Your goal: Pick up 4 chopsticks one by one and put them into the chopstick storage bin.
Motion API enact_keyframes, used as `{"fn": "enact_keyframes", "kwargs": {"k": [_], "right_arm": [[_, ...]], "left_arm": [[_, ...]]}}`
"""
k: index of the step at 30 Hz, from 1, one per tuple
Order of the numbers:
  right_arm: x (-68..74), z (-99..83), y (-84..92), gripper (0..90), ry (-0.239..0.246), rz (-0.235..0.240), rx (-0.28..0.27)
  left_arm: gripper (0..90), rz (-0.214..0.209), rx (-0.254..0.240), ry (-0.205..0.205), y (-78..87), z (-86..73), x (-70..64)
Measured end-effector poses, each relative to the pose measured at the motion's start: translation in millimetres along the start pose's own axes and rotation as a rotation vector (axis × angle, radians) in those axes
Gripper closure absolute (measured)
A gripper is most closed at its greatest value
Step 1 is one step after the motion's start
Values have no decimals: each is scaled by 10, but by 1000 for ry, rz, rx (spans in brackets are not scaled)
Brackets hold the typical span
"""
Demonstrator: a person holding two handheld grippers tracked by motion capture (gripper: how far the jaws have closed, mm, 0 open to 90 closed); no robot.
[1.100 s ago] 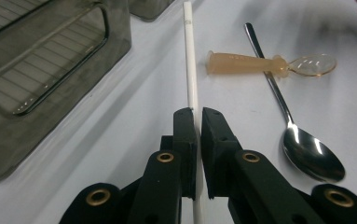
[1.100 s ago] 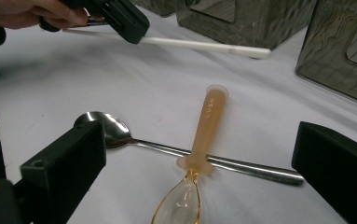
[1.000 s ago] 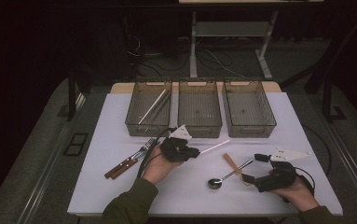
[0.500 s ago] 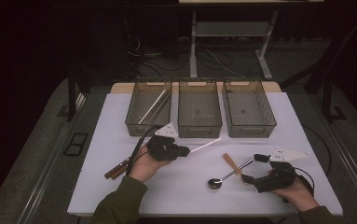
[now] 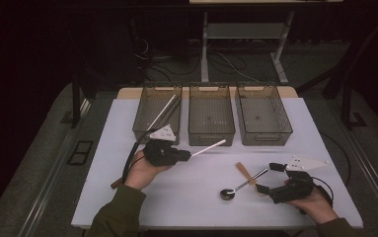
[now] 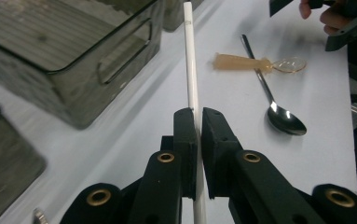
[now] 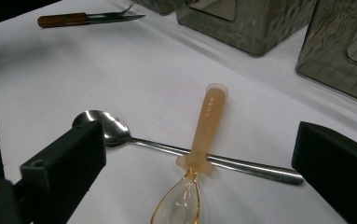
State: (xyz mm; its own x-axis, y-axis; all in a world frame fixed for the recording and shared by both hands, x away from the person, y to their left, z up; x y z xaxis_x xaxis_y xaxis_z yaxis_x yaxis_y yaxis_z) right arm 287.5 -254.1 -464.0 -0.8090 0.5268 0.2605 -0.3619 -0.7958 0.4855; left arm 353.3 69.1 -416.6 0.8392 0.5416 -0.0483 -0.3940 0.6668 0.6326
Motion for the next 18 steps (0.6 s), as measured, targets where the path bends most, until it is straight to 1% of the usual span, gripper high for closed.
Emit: {"fn": "enact_keyframes", "kwargs": {"k": [4, 8, 15, 18], "right_arm": [[-1, 1, 0, 28, -1, 0, 0], [-1, 2, 1, 28, -1, -1, 0], [-6, -1, -1, 28, 0, -3, 2], [-22, -2, -10, 28, -2, -7, 4]], "left_arm": [[840, 22, -3, 16, 72, -6, 72], [840, 44, -9, 43, 135, -24, 154], [840, 105, -16, 90, 240, -45, 317], [840, 133, -12, 108, 278, -56, 398]]}}
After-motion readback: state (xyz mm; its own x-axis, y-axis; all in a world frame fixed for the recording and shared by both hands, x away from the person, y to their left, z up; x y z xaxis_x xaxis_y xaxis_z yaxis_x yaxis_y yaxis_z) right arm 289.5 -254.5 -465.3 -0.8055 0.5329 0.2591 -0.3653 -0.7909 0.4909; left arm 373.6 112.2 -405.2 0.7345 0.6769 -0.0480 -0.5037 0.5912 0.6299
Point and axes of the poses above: each handheld gripper's, and its own axes: y roughly backward along the jaws, z roughly out of its top, x roughly to its left, the point moved 6 cm from there along -y, roughly forward along the jaws, and after that the axes turned 9 degrees about z, right-handed, at the moved point
